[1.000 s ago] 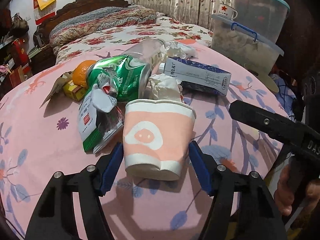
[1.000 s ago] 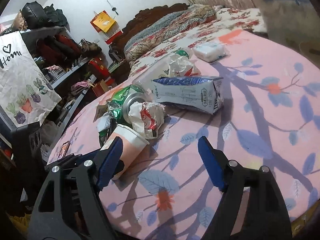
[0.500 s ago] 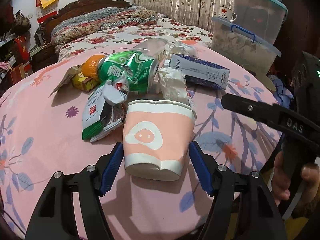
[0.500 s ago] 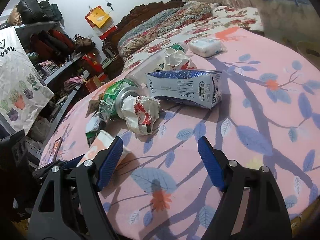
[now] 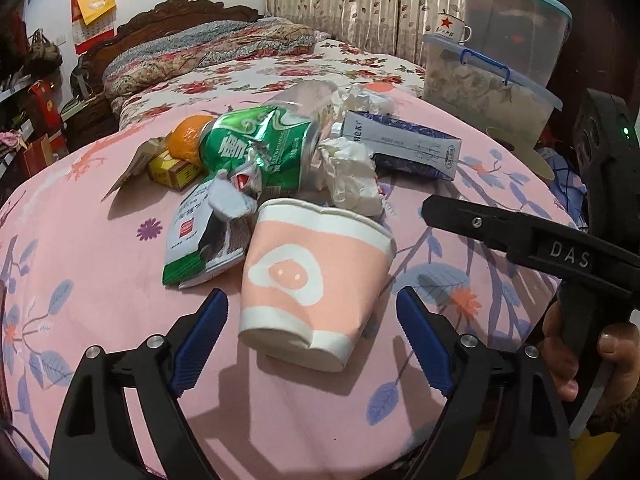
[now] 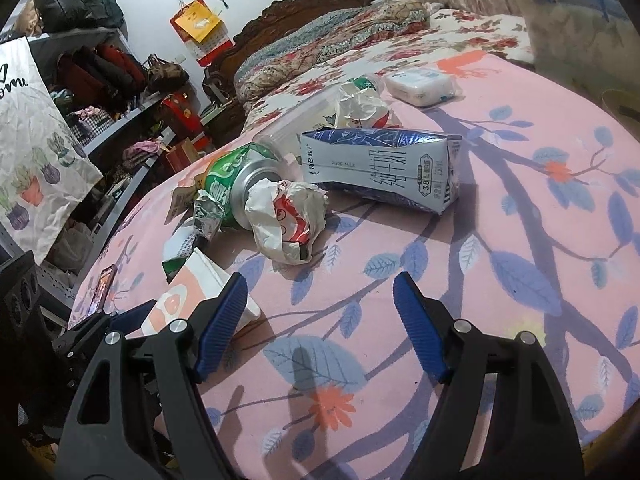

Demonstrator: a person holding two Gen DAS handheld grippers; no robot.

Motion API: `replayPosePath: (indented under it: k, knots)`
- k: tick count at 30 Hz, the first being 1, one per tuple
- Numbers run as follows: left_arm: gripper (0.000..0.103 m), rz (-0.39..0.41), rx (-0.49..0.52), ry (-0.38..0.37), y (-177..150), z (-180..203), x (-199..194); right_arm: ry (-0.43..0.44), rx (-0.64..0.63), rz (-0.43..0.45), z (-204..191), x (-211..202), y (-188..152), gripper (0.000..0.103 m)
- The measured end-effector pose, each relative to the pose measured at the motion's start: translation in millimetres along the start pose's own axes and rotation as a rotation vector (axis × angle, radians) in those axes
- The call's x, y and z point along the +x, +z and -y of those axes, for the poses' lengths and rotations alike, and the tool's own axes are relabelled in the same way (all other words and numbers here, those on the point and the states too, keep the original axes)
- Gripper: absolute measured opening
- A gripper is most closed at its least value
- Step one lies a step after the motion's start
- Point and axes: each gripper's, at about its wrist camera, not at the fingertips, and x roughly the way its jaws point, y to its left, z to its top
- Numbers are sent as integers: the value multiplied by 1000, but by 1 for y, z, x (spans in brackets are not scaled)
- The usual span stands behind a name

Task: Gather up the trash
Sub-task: 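Lift the pink cup with the left tool while the right tool grasps a crumpled white wrapper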

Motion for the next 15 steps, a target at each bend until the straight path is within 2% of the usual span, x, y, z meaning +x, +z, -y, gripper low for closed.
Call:
replayPosePath:
  k: [2, 3, 9, 15]
  knots:
    - [80, 6, -2, -11, 0, 0, 1, -2, -2, 0, -1, 1, 1, 76]
    - [65, 5, -3, -18, 0, 0, 1, -4, -4, 1, -1, 1, 2, 75]
    - [65, 17, 2, -37, -9, -9, -10, -10, -61, -3, -14, 8, 13, 75]
    - [65, 9, -53, -49, -23, -24, -23, -5, -143, -35, -34, 35, 24, 75]
